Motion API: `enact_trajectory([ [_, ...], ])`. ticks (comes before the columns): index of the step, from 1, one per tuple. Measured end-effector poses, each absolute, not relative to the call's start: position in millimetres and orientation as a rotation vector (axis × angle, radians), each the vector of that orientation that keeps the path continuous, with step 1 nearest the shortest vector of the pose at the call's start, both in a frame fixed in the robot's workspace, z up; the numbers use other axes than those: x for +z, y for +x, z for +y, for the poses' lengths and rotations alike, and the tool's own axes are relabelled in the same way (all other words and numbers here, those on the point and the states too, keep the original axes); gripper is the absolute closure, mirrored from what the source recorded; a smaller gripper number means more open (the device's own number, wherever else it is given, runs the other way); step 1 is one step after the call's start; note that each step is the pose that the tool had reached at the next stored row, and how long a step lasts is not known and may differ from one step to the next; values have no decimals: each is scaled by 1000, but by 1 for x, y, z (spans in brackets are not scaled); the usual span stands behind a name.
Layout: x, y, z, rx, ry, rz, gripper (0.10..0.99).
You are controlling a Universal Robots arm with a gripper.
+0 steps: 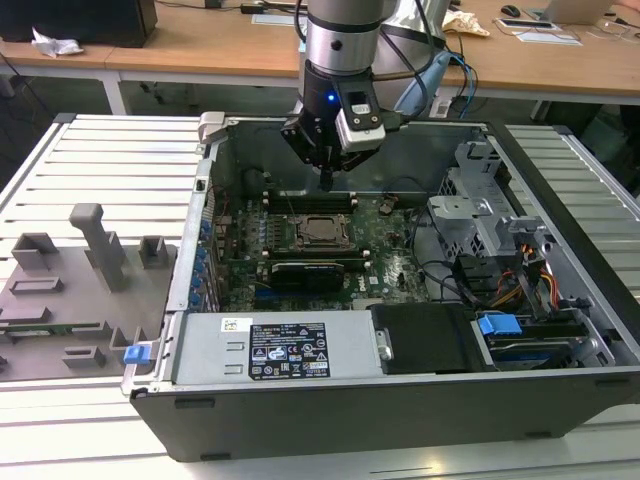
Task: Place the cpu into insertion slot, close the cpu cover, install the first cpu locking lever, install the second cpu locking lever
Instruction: 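Install the first cpu locking lever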
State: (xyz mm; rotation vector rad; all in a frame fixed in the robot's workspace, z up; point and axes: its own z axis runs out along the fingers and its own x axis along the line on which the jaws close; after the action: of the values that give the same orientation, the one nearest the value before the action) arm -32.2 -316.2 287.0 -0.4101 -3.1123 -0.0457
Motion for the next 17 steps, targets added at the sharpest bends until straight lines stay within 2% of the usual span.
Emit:
enact_trajectory([
  [17, 287, -32, -316, -45, -172, -3132, 980],
])
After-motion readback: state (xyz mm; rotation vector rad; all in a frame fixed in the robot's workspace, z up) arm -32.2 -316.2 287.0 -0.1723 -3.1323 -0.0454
